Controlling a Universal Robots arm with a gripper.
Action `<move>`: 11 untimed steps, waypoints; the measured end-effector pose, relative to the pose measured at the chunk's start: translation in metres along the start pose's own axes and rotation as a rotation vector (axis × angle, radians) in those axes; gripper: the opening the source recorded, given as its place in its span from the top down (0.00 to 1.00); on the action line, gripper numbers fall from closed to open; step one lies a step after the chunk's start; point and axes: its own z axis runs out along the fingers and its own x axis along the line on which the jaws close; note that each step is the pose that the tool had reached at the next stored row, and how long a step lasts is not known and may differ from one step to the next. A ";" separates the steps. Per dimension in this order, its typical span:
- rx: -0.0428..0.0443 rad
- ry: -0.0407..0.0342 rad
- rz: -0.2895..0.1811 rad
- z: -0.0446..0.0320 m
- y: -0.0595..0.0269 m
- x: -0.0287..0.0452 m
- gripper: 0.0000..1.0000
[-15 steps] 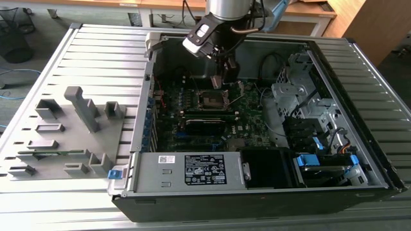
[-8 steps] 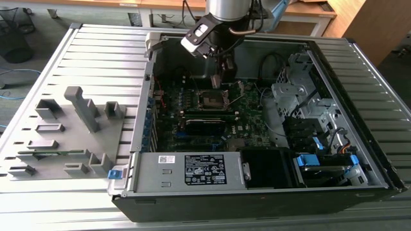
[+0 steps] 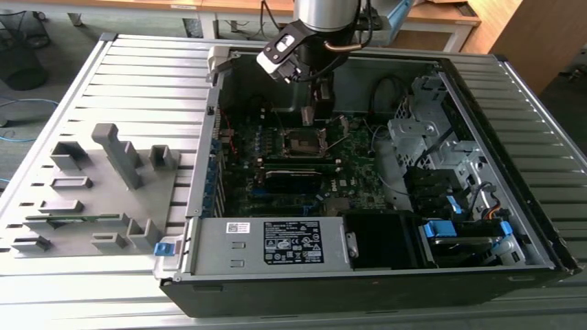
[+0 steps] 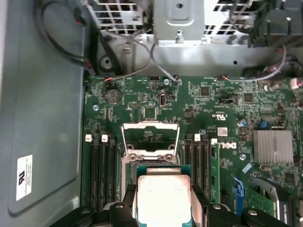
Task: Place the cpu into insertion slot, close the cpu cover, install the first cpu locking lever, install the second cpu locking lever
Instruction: 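Place the cpu into insertion slot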
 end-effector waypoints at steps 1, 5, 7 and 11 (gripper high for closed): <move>-0.0001 0.0000 0.001 0.0000 0.0000 0.0000 0.46; 0.0038 0.0000 0.001 0.0002 0.0000 0.0001 0.46; 0.0153 -0.0005 0.001 0.0002 0.0000 0.0000 0.46; 0.0156 -0.0005 0.001 0.0002 0.0001 0.0000 0.46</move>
